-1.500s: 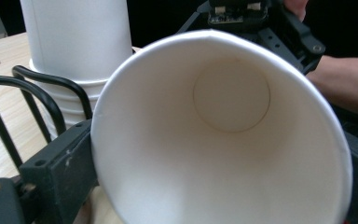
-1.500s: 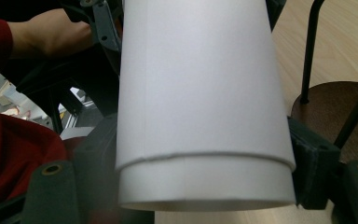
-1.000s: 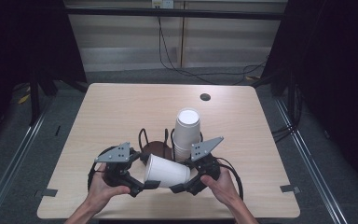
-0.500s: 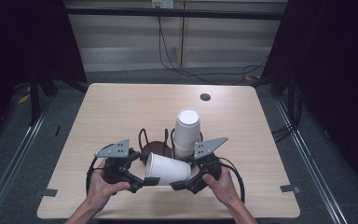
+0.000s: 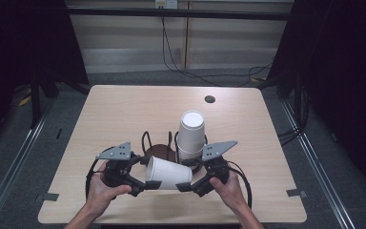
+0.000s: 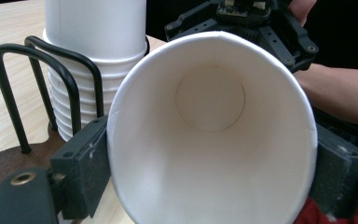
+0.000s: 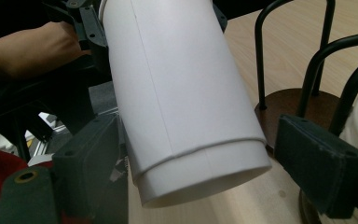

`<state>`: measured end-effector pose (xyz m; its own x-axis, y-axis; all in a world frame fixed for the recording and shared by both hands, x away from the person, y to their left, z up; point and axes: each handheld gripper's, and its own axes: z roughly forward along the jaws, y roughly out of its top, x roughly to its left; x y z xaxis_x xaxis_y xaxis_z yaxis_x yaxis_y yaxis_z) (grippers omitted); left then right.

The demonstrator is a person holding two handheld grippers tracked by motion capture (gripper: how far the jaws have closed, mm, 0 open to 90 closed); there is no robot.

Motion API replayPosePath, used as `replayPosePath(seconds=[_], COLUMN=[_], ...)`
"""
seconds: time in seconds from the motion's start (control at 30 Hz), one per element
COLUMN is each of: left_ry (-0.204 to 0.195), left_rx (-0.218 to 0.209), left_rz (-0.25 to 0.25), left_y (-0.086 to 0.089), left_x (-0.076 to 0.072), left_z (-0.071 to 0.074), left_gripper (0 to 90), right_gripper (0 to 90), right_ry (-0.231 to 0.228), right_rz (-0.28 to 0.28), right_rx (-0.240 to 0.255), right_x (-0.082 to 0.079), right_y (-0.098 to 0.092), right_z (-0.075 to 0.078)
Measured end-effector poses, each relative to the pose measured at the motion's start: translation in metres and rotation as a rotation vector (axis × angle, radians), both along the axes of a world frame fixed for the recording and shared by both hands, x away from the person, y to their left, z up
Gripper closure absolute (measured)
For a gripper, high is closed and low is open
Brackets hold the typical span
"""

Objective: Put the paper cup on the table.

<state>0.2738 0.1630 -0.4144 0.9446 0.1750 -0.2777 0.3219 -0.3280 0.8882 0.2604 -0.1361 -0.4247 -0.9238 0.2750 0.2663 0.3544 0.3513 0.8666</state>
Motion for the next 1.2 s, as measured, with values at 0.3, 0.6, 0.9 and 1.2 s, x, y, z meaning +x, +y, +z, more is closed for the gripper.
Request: replayPosePath(seconds=[0.3,0.6,0.9,1.2], left_ry=[-0.011,0.008,0.011,0.002], left_rx=[0.078,0.109,0.171,0.22], left_rz=[0.018,0.042,0.063,0.064], left_y=[0.002,0.007,0.012,0.032], left_x=[0.0,0.0,-0.003,-0.006], left_z=[0.0,0.001,-0.001,0.006], left_gripper=[14.5,14.4,14.4,14.0], right_gripper=[14.8,14.7,14.8,14.8], right_ry=[-0.023,-0.029,-0.056,-0.052], right_rz=[-0.061,-0.112,-0.195,-0.226], right_rx=[0.019,0.018,0.013,0.024], right_x=[-0.003,-0.003,-0.004,-0.003], right_y=[-0.005,-0.011,-0.022,-0.029], right_z=[0.002,0.002,0.007,0.008])
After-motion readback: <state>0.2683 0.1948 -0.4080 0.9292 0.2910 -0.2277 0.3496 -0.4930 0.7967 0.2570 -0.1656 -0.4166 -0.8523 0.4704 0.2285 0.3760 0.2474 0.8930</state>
